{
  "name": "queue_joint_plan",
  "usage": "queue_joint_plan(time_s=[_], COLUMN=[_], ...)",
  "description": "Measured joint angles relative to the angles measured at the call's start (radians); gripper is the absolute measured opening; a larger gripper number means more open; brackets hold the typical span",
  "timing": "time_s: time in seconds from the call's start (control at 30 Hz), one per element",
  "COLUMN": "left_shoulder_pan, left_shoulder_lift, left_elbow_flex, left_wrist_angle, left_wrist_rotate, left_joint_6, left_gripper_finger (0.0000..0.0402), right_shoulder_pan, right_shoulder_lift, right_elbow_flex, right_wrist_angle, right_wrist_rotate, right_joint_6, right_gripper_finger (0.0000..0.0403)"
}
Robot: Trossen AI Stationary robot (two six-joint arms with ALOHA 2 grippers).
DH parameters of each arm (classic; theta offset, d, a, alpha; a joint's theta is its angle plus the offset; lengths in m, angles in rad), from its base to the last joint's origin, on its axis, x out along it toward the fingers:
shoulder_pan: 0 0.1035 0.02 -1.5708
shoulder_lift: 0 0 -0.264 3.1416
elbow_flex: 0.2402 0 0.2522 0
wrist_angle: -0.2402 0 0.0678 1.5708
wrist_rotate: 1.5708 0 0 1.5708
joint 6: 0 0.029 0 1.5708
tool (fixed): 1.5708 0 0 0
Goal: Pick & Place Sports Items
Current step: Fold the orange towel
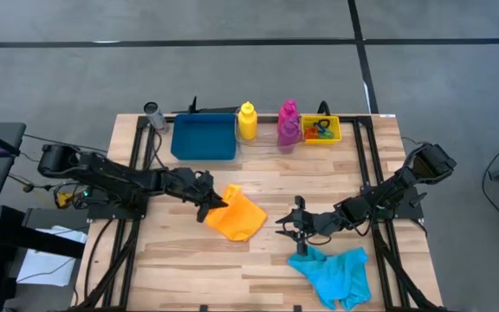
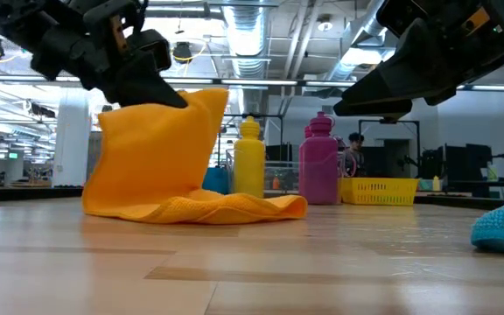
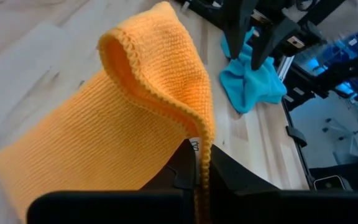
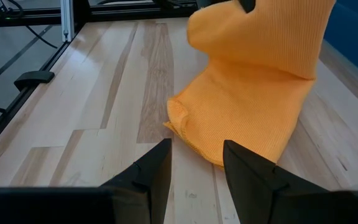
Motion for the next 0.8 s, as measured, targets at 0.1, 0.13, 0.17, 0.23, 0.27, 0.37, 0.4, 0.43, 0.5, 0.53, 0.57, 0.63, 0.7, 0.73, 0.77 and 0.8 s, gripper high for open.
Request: queue_joint_plan(time_s=[0.1, 0.13, 0.17, 0.23, 0.27, 0.37, 0.4, 0.43, 0.5, 0.53, 0.57, 0.63, 0.7, 0.73, 0.77, 0.8], left_shoulder_pan=[-0.017, -0.022, -0.027, -0.038, -0.043, -0.057, -0.062, -0.064, -0.070, -0.073, -0.075, -0.075, -0.075, -0.075, -0.075, -0.075], left_shoulder_lift=[0.063, 0.083, 0.104, 0.141, 0.159, 0.207, 0.221, 0.235, 0.256, 0.268, 0.279, 0.297, 0.311, 0.316, 0.320, 0.324], left_elbow_flex=[0.049, 0.064, 0.078, 0.103, 0.113, 0.139, 0.145, 0.152, 0.163, 0.170, 0.177, 0.185, 0.189, 0.189, 0.190, 0.190], left_wrist_angle=[0.000, 0.001, 0.000, -0.010, -0.012, -0.013, -0.013, -0.013, -0.013, -0.013, -0.012, -0.012, -0.012, -0.008, -0.005, -0.001], left_wrist_rotate=[0.000, 0.001, 0.001, 0.001, 0.001, 0.001, 0.001, 0.001, 0.002, 0.001, 0.001, 0.002, 0.002, 0.002, 0.002, 0.002], left_joint_6=[0.011, 0.012, 0.013, 0.022, 0.025, 0.027, 0.027, 0.027, 0.027, 0.027, 0.028, 0.028, 0.028, 0.028, 0.028, 0.028], left_gripper_finger=[0.0006, 0.0008, 0.0008, 0.0008, 0.0007, 0.0005, 0.0006, 0.0008, 0.0013, 0.0013, 0.0014, 0.0012, 0.0010, 0.0010, 0.0011, 0.0013], right_shoulder_pan=[0.000, 0.000, 0.000, 0.000, 0.000, 0.000, 0.000, 0.000, 0.000, 0.000, 0.000, 0.000, 0.000, 0.000, 0.000, 0.000], right_shoulder_lift=[0.000, 0.000, 0.000, 0.000, 0.000, 0.000, 0.000, 0.000, 0.000, 0.000, 0.000, 0.000, 0.000, 0.000, 0.000, 0.000], right_elbow_flex=[0.000, 0.000, 0.000, 0.000, 0.000, 0.000, 0.000, 0.000, 0.000, 0.000, 0.000, 0.000, 0.000, 0.000, 0.000, 0.000], right_wrist_angle=[0.000, 0.000, 0.000, 0.000, 0.000, 0.000, 0.000, 0.000, 0.000, 0.000, 0.000, 0.000, 0.001, 0.003, 0.003, 0.003], right_wrist_rotate=[0.000, 0.000, 0.000, 0.000, 0.000, 0.000, 0.000, 0.000, 0.000, 0.000, 0.000, 0.000, 0.000, 0.000, 0.000, 0.000], right_joint_6=[0.000, 0.000, 0.000, 0.000, 0.000, 0.000, 0.000, 0.000, 0.000, 0.000, 0.000, 0.000, 0.000, 0.000, 0.000, 0.000], right_gripper_finger=[0.0138, 0.0138, 0.0138, 0.0138, 0.0138, 0.0138, 0.0138, 0.0138, 0.0138, 0.0138, 0.0138, 0.0138, 0.0138, 0.0138, 0.0138, 0.0138])
